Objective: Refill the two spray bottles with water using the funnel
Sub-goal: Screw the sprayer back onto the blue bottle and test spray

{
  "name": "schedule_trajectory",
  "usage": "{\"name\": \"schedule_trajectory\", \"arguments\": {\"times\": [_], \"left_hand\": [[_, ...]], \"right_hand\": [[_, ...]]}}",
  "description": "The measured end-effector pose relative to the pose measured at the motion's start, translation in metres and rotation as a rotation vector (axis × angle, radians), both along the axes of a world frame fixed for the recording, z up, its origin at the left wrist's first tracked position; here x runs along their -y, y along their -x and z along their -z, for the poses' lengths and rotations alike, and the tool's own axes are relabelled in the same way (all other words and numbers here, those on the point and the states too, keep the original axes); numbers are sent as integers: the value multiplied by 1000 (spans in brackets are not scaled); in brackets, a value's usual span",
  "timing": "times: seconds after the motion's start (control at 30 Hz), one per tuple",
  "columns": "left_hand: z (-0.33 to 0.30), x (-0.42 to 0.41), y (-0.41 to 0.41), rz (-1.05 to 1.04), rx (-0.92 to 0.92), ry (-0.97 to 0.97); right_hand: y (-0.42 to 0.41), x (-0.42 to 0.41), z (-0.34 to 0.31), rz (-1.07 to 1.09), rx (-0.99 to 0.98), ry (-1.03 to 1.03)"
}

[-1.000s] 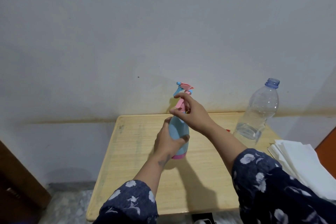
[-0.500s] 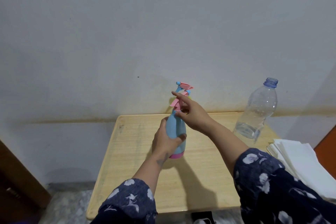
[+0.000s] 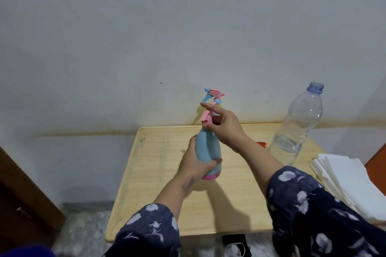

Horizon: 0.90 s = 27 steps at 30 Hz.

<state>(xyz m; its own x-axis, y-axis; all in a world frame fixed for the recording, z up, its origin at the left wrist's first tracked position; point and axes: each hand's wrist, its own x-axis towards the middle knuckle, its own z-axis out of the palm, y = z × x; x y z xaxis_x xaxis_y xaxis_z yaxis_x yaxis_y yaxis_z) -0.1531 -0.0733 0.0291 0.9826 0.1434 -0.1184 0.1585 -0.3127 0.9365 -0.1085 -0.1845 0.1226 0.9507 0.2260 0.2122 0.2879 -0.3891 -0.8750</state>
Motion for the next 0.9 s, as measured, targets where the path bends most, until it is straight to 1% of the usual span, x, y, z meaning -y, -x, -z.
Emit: {"name": "schedule_trajectory", "arguments": {"times": [0.03, 0.07, 0.13, 0.2, 0.3, 0.4, 0.47, 0.53, 0.57, 0.67, 0.7, 0.83, 0.9], "left_hand": [[0, -3, 2, 19, -15, -9], [1, -4, 4, 11, -8, -63], [1, 0, 6, -57, 32, -210], [-1, 8, 7, -128, 43, -283], [-1, 12, 8, -130, 43, -299], [-1, 21, 12, -131, 45, -293], [1, 30, 17, -117, 47, -293], [6, 33, 23, -43, 35, -328], [8, 31, 25, 24, 18, -322], [15, 16, 32, 253, -107, -158], [17, 10, 34, 295, -155, -161], [21, -12, 40, 306, -332, -456], [22, -17, 46, 317, -410, -536]], "right_hand": [[1, 3, 0, -49, -41, -48], [2, 4, 1, -73, -65, -85], [2, 3, 6, -52, -40, -120], [2, 2, 11, -21, -6, -115], [3, 4, 13, -4, 17, -69], [2, 2, 21, 170, 42, -25], [1, 1, 29, 240, -30, -6], [1, 5, 37, 208, -78, -12], [1, 8, 41, 189, -78, -30], [8, 25, 53, 177, -46, -35], [10, 33, 58, 182, -53, -21], [31, 67, 75, 216, -186, 47], [50, 86, 82, 212, -240, 98]]}}
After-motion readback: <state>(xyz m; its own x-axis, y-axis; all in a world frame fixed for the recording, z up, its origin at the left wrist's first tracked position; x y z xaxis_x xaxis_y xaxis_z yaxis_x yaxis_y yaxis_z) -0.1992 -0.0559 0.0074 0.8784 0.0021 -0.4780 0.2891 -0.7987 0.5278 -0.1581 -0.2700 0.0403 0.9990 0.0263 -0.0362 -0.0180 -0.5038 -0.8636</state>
